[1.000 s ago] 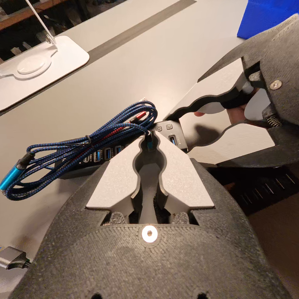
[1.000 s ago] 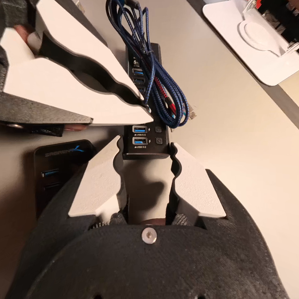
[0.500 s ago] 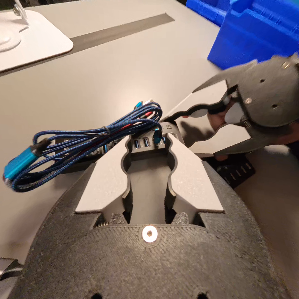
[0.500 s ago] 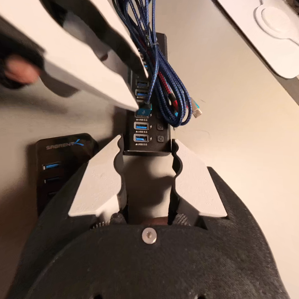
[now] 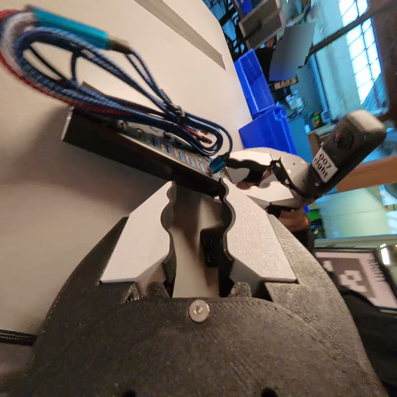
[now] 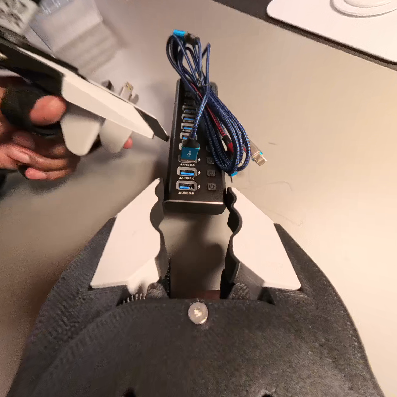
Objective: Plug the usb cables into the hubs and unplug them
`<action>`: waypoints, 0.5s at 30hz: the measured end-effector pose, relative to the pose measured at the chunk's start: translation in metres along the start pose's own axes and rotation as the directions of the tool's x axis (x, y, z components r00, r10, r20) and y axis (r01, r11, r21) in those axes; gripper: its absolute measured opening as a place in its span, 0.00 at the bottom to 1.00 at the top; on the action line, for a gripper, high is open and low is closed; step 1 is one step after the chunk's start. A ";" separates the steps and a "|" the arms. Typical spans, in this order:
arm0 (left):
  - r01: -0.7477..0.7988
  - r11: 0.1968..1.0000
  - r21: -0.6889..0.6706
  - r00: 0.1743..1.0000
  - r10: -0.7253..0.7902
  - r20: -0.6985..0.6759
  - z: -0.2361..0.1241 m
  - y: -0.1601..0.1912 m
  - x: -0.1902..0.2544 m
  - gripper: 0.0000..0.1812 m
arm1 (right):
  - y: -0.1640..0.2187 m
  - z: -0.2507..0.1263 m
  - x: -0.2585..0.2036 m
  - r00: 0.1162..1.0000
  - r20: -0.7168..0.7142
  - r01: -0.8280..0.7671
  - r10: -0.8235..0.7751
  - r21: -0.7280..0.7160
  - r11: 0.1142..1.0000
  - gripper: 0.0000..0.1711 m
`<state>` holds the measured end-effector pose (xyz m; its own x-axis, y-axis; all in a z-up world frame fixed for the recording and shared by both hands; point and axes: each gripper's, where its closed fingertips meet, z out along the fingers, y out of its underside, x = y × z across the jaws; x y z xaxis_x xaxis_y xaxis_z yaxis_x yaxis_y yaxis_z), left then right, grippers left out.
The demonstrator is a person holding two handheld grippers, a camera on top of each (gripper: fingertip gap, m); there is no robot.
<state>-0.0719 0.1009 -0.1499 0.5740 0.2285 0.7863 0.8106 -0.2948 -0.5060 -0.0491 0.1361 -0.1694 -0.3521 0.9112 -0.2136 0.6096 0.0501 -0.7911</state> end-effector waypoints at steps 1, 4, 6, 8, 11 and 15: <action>0.051 0.999 0.014 0.999 -0.050 -0.018 0.000 -0.001 -0.002 0.25 | -0.002 -0.002 0.000 1.000 0.008 -0.019 0.019 0.014 1.000 0.33; 0.206 0.978 0.026 0.976 -0.203 -0.085 0.003 -0.001 -0.004 0.31 | -0.006 -0.005 -0.002 0.998 0.024 -0.060 0.059 0.050 0.997 0.33; 0.281 0.960 0.024 0.954 -0.276 -0.116 0.009 0.002 -0.007 0.33 | -0.009 -0.007 -0.005 0.997 0.031 -0.071 0.068 0.076 0.995 0.33; 0.362 0.930 0.063 0.920 -0.346 -0.187 0.013 -0.003 -0.006 0.33 | -0.012 -0.008 -0.013 0.998 0.047 -0.048 0.044 0.099 0.994 0.33; 0.430 0.897 0.105 0.887 -0.397 -0.237 0.013 -0.010 -0.011 0.28 | -0.014 -0.006 -0.026 0.997 0.044 0.059 -0.064 0.106 0.993 0.34; 0.301 0.932 0.200 0.939 -0.254 -0.230 0.004 -0.024 -0.004 0.18 | -0.013 -0.003 -0.027 0.973 -0.038 0.229 -0.226 0.096 0.969 0.34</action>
<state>-0.0931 0.1104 -0.1423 0.3064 0.0764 0.9488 0.9519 -0.0207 -0.3057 -0.0458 0.1115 -0.1514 -0.4535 0.8912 -0.0071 0.4417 0.2178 -0.8703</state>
